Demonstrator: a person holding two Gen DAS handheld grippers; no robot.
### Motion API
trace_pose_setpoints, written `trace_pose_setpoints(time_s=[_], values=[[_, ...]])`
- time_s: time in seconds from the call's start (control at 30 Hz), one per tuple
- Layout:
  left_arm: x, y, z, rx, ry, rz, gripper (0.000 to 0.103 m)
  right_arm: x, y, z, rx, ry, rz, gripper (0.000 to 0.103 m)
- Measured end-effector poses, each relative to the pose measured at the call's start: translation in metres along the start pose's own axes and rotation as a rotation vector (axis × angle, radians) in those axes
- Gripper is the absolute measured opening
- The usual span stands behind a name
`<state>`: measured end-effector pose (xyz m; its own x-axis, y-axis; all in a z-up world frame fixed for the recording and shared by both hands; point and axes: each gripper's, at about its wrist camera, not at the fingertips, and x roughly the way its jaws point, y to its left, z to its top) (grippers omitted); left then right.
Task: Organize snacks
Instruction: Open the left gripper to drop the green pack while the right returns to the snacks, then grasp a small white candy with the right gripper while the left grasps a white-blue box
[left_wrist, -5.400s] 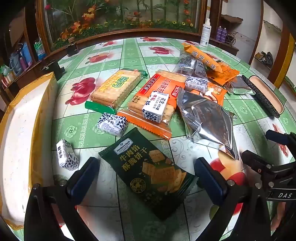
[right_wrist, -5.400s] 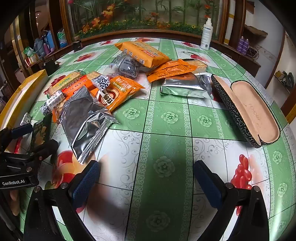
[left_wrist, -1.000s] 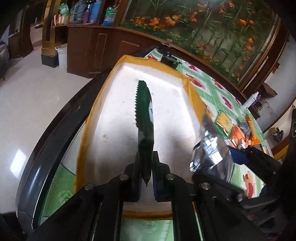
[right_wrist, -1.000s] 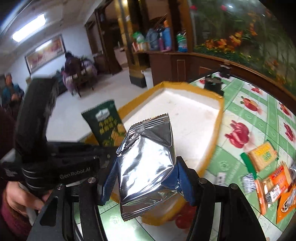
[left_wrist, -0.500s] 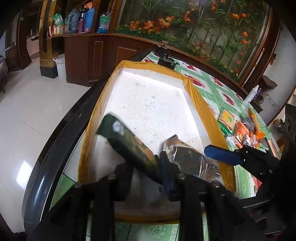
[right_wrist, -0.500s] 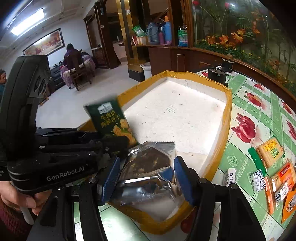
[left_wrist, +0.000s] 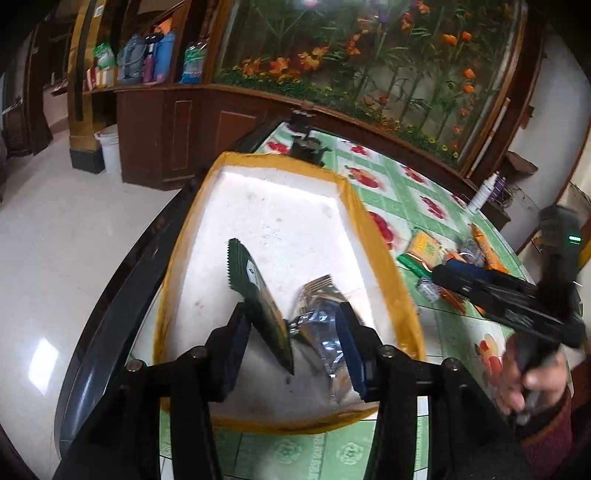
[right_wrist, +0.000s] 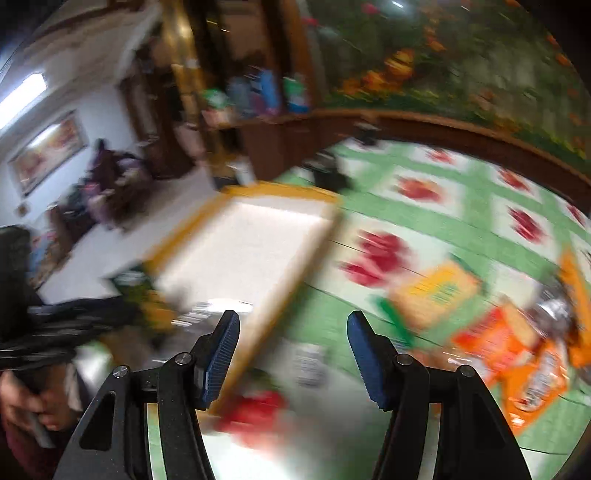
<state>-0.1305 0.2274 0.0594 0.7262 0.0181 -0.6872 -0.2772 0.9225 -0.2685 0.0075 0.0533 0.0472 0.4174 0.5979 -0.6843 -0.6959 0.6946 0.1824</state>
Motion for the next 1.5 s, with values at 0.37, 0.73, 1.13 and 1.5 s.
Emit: trace_pose_setpoints(time_s=[0.37,0.73,1.13,1.5], values=[[-0.002,-0.025,0.013,0.055,-0.008,-0.019,0.048,0.024,-0.043,-0.006,0.039,0.105,-0.044,0.036],[-0.014,-0.053,0.019,0.105,-0.043,-0.061,0.053,0.039,-0.036,-0.017,-0.066,0.141,-0.141,0.025],[0.025,-0.123,0.013,0.173,0.078,-0.186,0.053,-0.057,-0.086,-0.027,0.170,-0.101,-0.006,0.015],[0.105,-0.221,0.005,0.323,0.164,-0.207,0.053,-0.098,-0.146,-0.051,0.359,-0.172,-0.040,0.015]])
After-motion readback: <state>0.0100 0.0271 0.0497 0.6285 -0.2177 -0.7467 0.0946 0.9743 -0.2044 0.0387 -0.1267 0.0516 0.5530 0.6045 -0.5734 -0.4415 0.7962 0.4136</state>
